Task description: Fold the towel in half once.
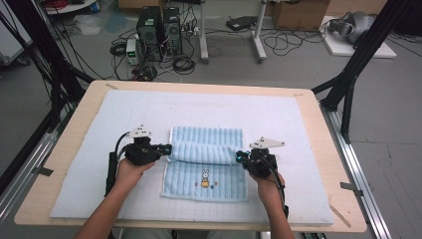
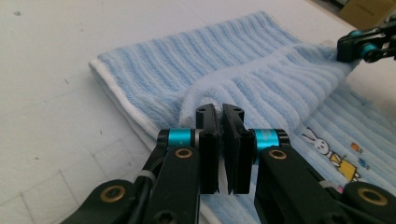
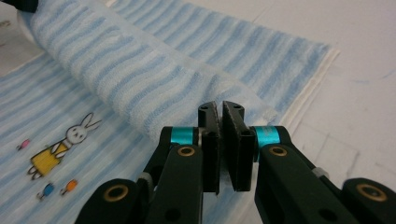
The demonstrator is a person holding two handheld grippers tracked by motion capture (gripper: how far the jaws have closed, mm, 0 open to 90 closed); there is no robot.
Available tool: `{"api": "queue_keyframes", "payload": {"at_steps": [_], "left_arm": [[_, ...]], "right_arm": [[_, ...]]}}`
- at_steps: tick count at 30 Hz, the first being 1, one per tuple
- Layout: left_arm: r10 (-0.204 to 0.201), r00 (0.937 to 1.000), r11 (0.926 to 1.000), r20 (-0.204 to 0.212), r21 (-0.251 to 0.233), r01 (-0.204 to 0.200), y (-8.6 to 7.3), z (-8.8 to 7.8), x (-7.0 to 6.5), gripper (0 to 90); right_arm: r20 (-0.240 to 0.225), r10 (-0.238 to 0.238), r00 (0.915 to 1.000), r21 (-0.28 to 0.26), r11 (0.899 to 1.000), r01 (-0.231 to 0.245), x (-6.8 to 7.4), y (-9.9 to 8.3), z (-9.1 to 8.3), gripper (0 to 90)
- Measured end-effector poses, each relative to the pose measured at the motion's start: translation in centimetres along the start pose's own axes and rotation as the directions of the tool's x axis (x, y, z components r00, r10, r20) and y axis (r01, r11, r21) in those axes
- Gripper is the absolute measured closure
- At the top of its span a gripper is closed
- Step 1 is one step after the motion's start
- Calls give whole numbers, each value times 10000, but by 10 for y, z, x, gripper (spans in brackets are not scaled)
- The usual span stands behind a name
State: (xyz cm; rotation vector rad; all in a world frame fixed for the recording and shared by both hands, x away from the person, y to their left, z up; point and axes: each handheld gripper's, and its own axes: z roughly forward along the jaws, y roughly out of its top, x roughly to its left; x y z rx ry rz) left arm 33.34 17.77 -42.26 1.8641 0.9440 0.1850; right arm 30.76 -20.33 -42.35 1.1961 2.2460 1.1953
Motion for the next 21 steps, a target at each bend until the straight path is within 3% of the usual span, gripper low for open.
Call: {"api": "queue_keyframes", "payload": {"at_steps": [3, 6, 10, 12, 13, 15, 18, 21], "left_arm": [[-26, 9998, 9996, 219, 285, 20, -8, -4, -4, 846], [-173, 9991, 9998, 395, 113, 168, -16, -8, -8, 820], [-427, 9982, 9985, 432, 366, 411, -21, -13, -10, 663], [-545, 9979, 9985, 358, 47, 544, -19, -18, -10, 577], [-607, 9978, 9974, 277, -372, 617, -17, -21, -11, 562], [-797, 9964, 9928, 294, -878, 820, -14, -25, -10, 536], [-834, 9964, 9929, 140, -845, 843, -13, -21, -8, 532], [-973, 9952, 9925, -42, -741, 967, -14, -13, -5, 530]], "right_arm": [[60, -47, 10000, -43, 10000, 48, 6, -7, -5, 855], [41, -27, 10000, 14, 10000, 27, 8, -15, -8, 855], [-47, -10, 10000, 282, 9996, 11, 10, -25, -11, 833], [-129, 84, 9999, 38, 10000, -83, 10, -27, -17, 787], [-82, 150, 9999, -102, 9998, -151, 10, -27, -20, 759], [52, 600, 9982, -610, 9964, -595, 4, -24, -27, 668], [337, 1277, 9912, -1034, 9869, -1236, -6, -17, -31, 552], [504, 1332, 9898, -854, 9880, -1286, -11, -9, -24, 535]]}}
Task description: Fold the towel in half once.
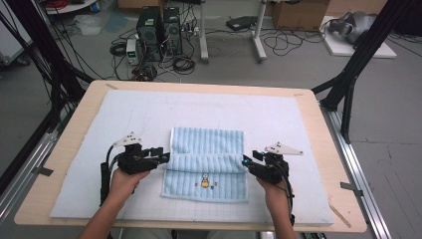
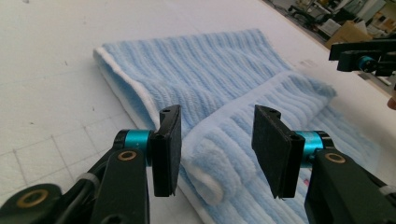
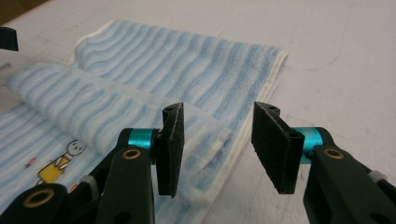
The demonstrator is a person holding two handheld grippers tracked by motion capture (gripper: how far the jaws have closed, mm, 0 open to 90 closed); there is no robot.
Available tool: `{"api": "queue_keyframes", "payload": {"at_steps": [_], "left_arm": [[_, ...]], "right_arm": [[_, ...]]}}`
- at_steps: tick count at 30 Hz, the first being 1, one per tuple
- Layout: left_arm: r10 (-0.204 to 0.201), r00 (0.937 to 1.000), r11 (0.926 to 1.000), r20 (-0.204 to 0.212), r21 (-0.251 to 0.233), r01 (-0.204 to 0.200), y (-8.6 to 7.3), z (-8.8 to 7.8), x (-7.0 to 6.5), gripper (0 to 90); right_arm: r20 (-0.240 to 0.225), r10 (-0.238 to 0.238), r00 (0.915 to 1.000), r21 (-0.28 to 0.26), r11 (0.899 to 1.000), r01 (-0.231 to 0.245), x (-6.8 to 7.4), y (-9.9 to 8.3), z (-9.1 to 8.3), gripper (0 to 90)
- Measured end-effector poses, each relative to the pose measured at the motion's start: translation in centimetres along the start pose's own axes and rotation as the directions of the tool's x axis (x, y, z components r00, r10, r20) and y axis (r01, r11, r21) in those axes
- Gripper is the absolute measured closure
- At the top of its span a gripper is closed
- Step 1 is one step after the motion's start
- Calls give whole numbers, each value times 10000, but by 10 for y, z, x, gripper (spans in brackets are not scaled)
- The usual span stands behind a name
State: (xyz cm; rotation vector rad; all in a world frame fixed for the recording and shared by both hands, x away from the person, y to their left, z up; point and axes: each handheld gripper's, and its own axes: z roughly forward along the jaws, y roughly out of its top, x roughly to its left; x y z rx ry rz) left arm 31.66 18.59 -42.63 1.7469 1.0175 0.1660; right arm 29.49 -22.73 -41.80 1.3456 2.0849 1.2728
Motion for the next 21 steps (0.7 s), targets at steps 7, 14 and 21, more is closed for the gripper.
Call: {"api": "queue_keyframes", "payload": {"at_steps": [7, 14, 21], "left_arm": [[69, 9996, 9976, -274, 689, -50, -1, 19, -3, 619], [458, 9976, 9887, -528, 1451, -377, -6, 24, -6, 893], [323, 9992, 9955, -235, 896, -300, -4, 12, -9, 894]], "right_arm": [[356, -308, 9989, 1181, 9927, 264, 0, 7, 34, 562], [6, -810, 9967, 1824, 9800, 795, 5, 4, 44, 833], [-285, -827, 9962, 1231, 9887, 856, 7, 1, 28, 845]]}}
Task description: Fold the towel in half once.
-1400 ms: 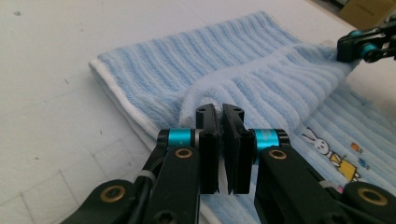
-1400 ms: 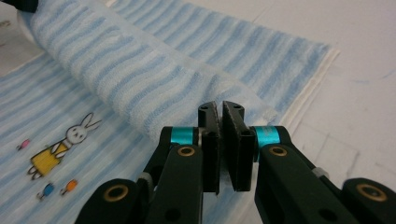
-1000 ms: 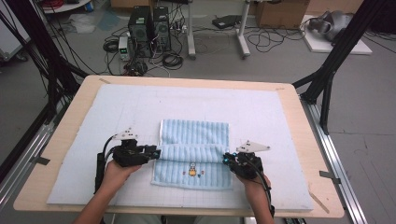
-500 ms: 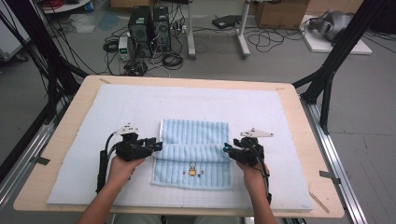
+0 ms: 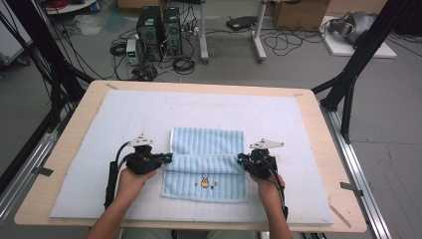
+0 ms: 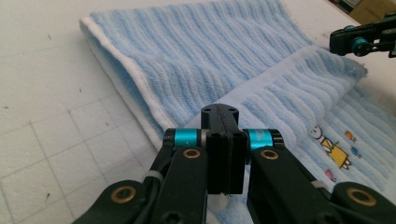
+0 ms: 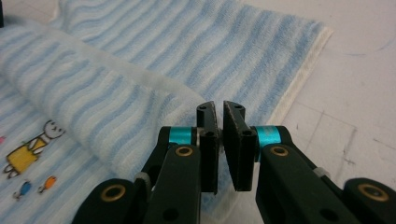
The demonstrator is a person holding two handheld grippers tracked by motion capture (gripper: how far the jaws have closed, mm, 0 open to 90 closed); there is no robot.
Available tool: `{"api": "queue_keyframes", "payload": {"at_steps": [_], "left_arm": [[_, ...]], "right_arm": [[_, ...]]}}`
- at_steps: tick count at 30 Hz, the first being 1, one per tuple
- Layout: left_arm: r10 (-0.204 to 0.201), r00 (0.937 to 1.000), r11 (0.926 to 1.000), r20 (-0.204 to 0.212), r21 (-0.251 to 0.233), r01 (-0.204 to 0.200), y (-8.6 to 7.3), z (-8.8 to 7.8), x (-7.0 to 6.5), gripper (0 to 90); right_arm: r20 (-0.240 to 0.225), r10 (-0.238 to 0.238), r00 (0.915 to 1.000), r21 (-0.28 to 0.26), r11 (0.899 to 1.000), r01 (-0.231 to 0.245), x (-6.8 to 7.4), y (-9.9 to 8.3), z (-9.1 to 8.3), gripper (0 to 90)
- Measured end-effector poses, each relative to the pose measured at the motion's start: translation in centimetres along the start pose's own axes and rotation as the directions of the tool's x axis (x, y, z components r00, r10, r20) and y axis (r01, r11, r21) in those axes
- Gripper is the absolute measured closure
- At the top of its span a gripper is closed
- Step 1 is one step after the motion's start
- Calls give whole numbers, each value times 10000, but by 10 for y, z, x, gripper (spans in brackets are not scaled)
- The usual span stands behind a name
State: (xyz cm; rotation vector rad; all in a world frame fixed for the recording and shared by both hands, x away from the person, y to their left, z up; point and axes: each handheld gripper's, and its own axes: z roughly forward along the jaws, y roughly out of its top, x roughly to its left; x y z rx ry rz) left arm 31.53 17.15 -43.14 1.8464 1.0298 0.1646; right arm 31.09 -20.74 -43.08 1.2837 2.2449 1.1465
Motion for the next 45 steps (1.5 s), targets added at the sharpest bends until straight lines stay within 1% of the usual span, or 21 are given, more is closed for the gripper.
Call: {"api": "queue_keyframes", "payload": {"at_steps": [2, 4, 5, 8, 12, 16, 20, 22, 25, 27, 28, 30, 31, 32, 34, 36, 38, 39, 41, 42, 45], "left_arm": [[20, 10000, 9999, 77, -102, -19, -2, -4, -1, 894], [175, 9998, 9998, 60, 33, -175, -3, -6, -3, 895], [213, 9997, 9998, 105, -26, -213, -4, -7, -5, 895], [164, 9997, 9998, 156, -117, -162, -7, -10, -7, 896], [69, 9994, 9998, 347, -195, -62, -15, -17, -9, 896], [62, 9991, 9995, 431, -304, -49, -25, -24, -13, 896], [244, 9984, 9995, 501, -232, -232, -33, -30, -19, 896], [301, 9984, 9993, 478, -239, -290, -37, -33, -22, 896], [321, 9985, 9991, 449, -301, -307, -44, -39, -27, 893], [203, 9988, 9995, 452, -246, -192, -49, -43, -28, 864], [72, 9988, 9997, 491, -253, -60, -50, -44, -28, 823], [-33, 9987, 9998, 517, -196, 43, -54, -48, -28, 770], [-122, 9986, 9997, 513, -214, 133, -55, -50, -28, 742], [-282, 9984, 9991, 493, -292, 297, -57, -53, -28, 697], [-451, 9976, 9976, 529, -507, 478, -59, -58, -29, 638], [-575, 9972, 9951, 488, -773, 611, -61, -64, -30, 612], [-610, 9974, 9946, 397, -819, 640, -61, -66, -30, 605], [-636, 9974, 9945, 352, -815, 663, -62, -66, -29, 600], [-670, 9976, 9955, 193, -664, 682, -61, -63, -28, 600], [-689, 9976, 9956, 113, -631, 695, -60, -61, -27, 598], [-678, 9977, 9969, -77, -414, 675, -56, -54, -27, 586]], "right_arm": [[-60, 116, 9999, -235, 9997, -118, 2, -2, -7, 845], [-149, 39, 9999, -452, 9990, -46, 5, -5, -13, 844], [-179, 10, 9998, -542, 9985, -20, 7, -6, -17, 845], [-342, -51, 9994, -819, 9966, 23, 11, -10, -26, 844], [-388, -133, 9992, -855, 9963, 100, 16, -15, -33, 844], [-411, -219, 9989, -953, 9953, 179, 23, -22, -41, 844], [-459, -212, 9987, -1033, 9945, 163, 31, -34, -48, 844], [-348, -407, 9986, -911, 9951, 374, 36, -39, -52, 844], [-278, -486, 9984, -944, 9945, 458, 40, -44, -57, 844], [-248, -461, 9986, -869, 9953, 438, 41, -47, -61, 844], [-170, -481, 9987, -824, 9955, 466, 43, -49, -62, 844], [-117, -520, 9986, -693, 9963, 511, 44, -53, -64, 843], [-149, -439, 9989, -580, 9974, 430, 45, -55, -65, 842], [-72, -481, 9988, -528, 9975, 477, 46, -56, -65, 837], [18, -484, 9988, -421, 9979, 484, 49, -59, -68, 810], [168, -453, 9988, -469, 9978, 460, 50, -61, -70, 770], [240, -213, 9995, -656, 9976, 228, 49, -61, -73, 713], [364, -88, 9993, -729, 9973, 114, 50, -61, -75, 703], [467, 9, 9989, -743, 9972, 26, 50, -61, -75, 661], [617, 64, 9981, -740, 9973, -19, 50, -61, -74, 638], [648, 295, 9975, -705, 9972, -249, 50, -60, -71, 599]]}}
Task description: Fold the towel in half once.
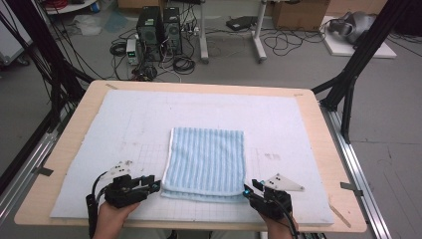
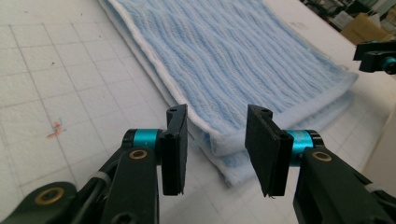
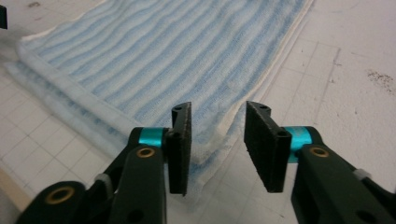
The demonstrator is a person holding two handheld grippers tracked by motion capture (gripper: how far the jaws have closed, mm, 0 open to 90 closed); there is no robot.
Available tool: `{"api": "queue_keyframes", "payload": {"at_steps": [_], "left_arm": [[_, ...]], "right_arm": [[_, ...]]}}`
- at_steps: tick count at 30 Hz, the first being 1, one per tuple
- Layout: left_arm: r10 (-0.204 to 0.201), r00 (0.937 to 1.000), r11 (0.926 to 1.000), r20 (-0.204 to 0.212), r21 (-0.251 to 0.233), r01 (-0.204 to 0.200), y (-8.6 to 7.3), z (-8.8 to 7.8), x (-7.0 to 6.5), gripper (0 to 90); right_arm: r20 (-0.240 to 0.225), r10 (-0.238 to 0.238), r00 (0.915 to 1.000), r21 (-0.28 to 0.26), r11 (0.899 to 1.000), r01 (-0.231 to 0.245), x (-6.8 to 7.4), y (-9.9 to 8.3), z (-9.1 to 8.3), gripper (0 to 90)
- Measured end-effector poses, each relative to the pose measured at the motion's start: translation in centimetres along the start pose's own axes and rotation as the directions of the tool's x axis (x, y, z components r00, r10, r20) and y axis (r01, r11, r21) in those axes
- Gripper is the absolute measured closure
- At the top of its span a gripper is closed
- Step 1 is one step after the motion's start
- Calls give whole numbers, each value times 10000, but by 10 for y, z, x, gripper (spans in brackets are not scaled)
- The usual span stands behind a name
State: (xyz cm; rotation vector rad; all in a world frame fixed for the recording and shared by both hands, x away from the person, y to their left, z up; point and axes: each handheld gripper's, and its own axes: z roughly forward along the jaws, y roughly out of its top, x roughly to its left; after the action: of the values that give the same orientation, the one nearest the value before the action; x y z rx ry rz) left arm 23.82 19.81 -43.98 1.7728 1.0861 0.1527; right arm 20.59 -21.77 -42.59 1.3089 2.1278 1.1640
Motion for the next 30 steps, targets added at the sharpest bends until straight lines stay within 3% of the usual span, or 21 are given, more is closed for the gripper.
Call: {"api": "queue_keyframes", "payload": {"at_steps": [4, 7, 9, 11, 14, 18, 22, 24, 30], "left_arm": [[77, 9999, 9981, -102, 608, -71, 3, 15, -4, 555], [380, 9984, 9950, -414, 934, -340, 2, 24, -9, 563], [533, 9971, 9934, -551, 1041, -473, 1, 28, -12, 617], [881, 9937, 9907, -686, 1095, -803, -1, 29, -15, 745], [1026, 9915, 9914, -798, 896, -953, -3, 26, -17, 841], [1055, 9926, 9929, -596, 614, -1019, -2, 20, -17, 854], [706, 9974, 9973, -125, 230, -703, 0, 12, -15, 859], [716, 9974, 9974, 10, 113, -716, 2, 7, -16, 860], [505, 9978, 9987, 440, 71, -508, -2, -2, -19, 861]], "right_arm": [[-107, -41, 9999, 295, 9996, 45, 3, 1, 7, 543], [-107, -127, 9999, 819, 9966, 135, 6, -1, 15, 595], [-367, 53, 9993, 849, 9964, -21, 4, -6, 18, 672], [-482, 93, 9988, 976, 9952, -46, 4, -12, 21, 741], [-336, -179, 9993, 670, 9976, 201, 6, -14, 18, 791], [-284, -296, 9992, 545, 9980, 311, 6, -13, 17, 793], [-224, -382, 9990, 303, 9988, 389, 8, -11, 12, 793], [-156, -494, 9987, 273, 9984, 498, 9, -9, 9, 793], [-128, -756, 9971, 216, 9969, 759, 14, -5, -3, 793]]}}
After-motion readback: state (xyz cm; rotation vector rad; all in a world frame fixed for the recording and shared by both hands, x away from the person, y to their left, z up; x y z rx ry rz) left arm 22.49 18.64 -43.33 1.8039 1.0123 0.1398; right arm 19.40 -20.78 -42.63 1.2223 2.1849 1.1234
